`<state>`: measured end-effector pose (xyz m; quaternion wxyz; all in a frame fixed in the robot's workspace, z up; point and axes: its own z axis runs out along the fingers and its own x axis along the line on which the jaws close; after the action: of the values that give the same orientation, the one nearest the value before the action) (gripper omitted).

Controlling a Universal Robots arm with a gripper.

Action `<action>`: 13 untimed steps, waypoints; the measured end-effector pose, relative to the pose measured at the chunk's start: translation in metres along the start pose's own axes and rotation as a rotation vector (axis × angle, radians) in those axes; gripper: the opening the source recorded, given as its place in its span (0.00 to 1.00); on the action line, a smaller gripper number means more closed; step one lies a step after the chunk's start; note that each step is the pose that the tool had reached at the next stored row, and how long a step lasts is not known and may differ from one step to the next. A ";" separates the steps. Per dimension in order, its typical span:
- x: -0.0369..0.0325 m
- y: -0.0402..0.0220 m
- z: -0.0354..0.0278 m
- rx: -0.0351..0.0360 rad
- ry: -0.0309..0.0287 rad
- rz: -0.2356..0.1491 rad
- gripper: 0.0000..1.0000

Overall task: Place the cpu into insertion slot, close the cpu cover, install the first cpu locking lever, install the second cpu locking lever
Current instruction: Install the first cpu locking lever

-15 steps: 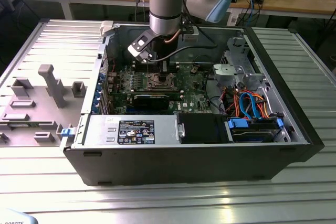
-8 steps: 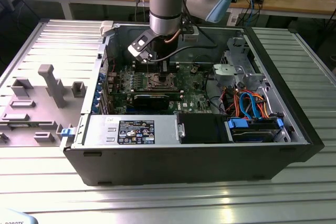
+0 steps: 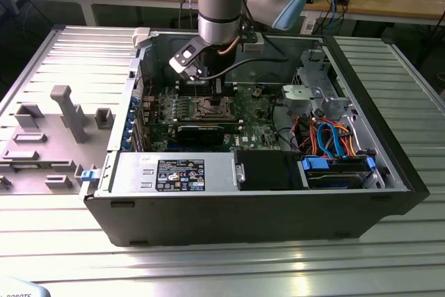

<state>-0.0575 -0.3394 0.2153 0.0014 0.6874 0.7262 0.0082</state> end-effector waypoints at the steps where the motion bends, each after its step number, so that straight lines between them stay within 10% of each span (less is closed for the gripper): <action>1: 0.0000 0.0000 -0.0003 -0.0001 0.0001 0.000 0.11; 13: 0.0000 0.0001 -0.0058 0.0000 0.0000 0.000 0.11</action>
<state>-0.0574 -0.3394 0.2211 0.0014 0.6874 0.7262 0.0081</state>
